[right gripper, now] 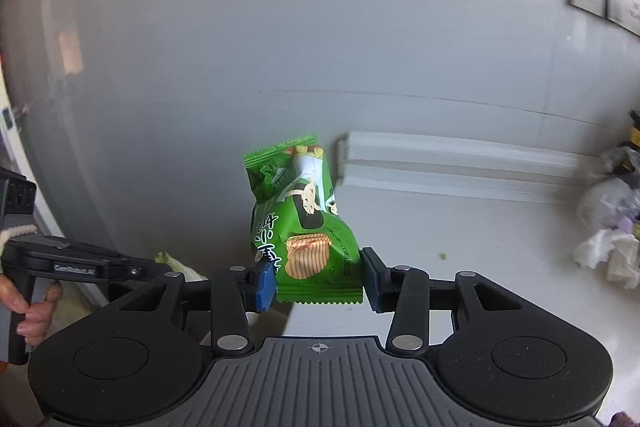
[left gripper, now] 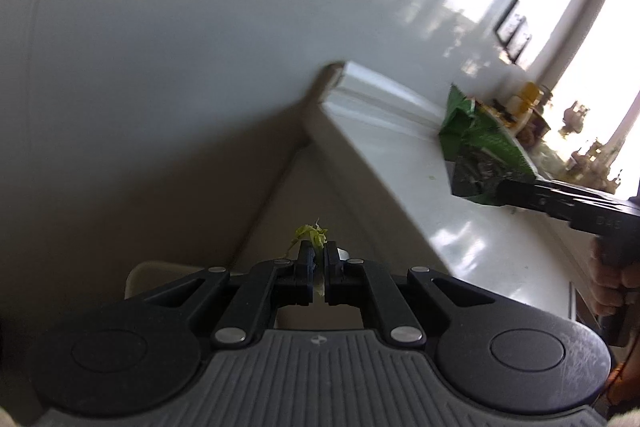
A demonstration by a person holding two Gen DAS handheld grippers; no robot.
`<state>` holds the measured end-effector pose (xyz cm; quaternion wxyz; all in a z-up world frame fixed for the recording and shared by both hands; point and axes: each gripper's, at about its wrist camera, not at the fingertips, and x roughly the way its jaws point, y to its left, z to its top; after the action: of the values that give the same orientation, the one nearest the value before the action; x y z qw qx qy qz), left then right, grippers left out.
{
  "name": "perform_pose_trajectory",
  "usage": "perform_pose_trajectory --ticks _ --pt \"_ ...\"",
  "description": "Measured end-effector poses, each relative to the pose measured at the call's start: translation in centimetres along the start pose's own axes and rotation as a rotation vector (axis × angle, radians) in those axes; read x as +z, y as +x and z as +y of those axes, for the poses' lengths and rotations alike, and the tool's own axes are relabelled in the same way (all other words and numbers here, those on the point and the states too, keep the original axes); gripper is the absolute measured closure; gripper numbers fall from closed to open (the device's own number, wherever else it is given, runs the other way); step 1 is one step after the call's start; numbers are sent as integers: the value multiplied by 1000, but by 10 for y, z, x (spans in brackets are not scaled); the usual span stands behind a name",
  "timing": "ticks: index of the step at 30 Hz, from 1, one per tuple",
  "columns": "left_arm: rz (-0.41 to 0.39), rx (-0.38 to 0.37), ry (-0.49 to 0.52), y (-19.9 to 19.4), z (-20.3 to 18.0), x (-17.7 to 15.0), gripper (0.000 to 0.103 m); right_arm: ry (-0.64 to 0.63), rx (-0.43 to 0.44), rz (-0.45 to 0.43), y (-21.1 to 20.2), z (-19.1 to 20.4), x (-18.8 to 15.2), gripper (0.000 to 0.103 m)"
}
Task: Collect trash
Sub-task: 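Carry the lettuce and green snack bag with both tools to the wastebasket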
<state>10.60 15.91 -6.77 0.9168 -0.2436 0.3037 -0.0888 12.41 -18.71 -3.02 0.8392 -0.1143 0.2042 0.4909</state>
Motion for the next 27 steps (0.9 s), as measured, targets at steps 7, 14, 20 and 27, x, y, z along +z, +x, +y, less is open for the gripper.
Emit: perform_pose_trajectory --ticks 7,14,20,27 --pt "-18 101 -57 10 24 -25 99 -78 48 57 25 37 -1 61" --pt "5 116 -142 27 45 -50 99 -156 64 143 58 70 -11 61" --pt "28 139 -213 45 65 -71 99 -171 44 219 84 93 -27 61" --pt "93 219 -251 76 86 -92 99 -185 -1 296 106 113 -45 61"
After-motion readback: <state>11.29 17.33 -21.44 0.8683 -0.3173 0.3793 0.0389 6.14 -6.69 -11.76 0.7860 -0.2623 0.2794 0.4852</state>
